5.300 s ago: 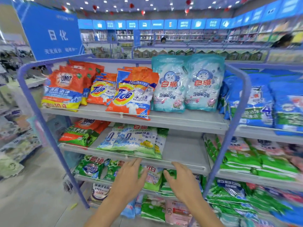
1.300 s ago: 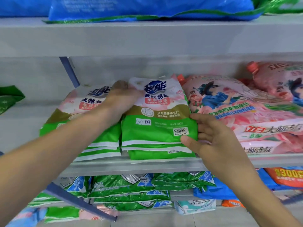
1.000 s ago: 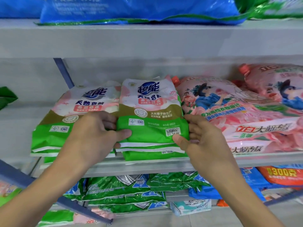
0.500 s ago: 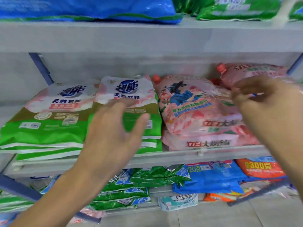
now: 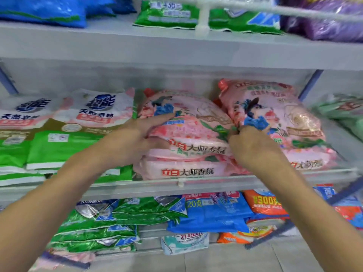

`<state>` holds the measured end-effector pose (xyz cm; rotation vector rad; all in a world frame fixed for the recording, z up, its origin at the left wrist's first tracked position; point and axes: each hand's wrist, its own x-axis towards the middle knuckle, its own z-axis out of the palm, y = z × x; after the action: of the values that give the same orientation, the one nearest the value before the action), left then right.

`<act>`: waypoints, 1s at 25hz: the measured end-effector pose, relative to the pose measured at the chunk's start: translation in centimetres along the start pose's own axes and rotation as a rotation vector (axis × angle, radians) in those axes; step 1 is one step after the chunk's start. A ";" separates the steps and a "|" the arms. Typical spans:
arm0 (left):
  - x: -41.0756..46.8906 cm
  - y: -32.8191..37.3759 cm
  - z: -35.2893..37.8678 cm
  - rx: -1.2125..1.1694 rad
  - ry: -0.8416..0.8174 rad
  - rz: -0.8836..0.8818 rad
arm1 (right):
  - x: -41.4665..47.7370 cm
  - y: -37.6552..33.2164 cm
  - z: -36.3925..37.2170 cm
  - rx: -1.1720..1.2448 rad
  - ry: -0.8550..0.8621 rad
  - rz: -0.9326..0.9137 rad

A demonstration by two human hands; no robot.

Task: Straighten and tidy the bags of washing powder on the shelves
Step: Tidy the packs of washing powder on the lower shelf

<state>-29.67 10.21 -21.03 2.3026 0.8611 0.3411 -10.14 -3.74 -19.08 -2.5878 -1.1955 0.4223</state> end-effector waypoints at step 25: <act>-1.7 3.9 4.3 0.279 0.302 0.064 | -0.6 7.6 -0.9 0.620 0.436 -0.191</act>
<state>-27.16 4.82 -21.75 2.5817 1.0381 0.6449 -4.90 -9.05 -20.79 -1.8871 -0.9515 0.1393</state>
